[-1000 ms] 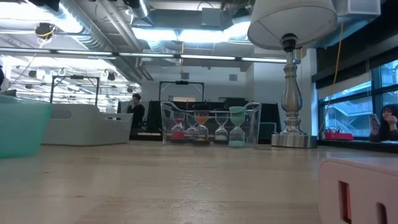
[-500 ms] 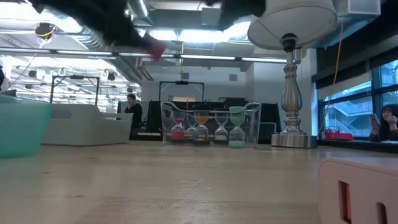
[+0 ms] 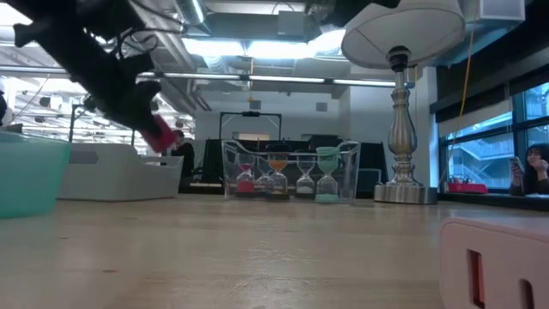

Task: Pick & Place Office items
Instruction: Put the red charger adapter into the gray bin, then put the pink charger adapter into the gray bin

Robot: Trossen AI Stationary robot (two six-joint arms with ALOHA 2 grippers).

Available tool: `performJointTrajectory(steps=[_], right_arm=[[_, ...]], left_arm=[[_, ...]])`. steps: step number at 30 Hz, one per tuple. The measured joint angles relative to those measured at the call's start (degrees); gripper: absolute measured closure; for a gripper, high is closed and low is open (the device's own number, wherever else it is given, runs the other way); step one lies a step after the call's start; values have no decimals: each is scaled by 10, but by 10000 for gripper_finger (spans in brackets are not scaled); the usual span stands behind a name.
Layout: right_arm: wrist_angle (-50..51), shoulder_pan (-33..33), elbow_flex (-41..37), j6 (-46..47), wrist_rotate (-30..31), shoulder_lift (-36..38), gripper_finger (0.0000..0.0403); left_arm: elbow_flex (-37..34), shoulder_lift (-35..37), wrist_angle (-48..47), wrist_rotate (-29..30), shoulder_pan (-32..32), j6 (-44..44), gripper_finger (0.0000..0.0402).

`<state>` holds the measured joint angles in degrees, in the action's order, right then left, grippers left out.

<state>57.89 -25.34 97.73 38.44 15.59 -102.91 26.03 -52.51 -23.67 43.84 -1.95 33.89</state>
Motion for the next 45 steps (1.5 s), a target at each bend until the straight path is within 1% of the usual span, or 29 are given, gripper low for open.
performJointTrajectory(steps=[8,14,18,21,25,31,35,40,45], right_arm=[[-8,-37,0,3,-2,-4,74],[-21,-64,0,1,-10,-29,74],[-27,-75,0,3,-30,-46,74],[-32,-84,0,13,-32,-61,74],[-43,-95,0,18,-47,-82,74],[-83,-111,0,18,-59,-113,74],[-99,-119,0,26,-77,-132,74],[-105,-124,0,57,-98,-148,74],[-109,-124,0,66,-111,-164,74]], left_arm=[[-37,0,-1,12,-18,62,282],[-61,0,-3,0,-20,97,281],[-61,0,-2,-1,-20,99,281],[-61,0,-2,-2,-20,99,281],[-61,0,-5,-6,-20,99,273],[-61,0,-6,-28,-20,99,265],[-61,0,-5,-27,-20,100,263],[-59,0,-2,4,-20,105,241],[-35,0,-2,1,-20,104,204]])
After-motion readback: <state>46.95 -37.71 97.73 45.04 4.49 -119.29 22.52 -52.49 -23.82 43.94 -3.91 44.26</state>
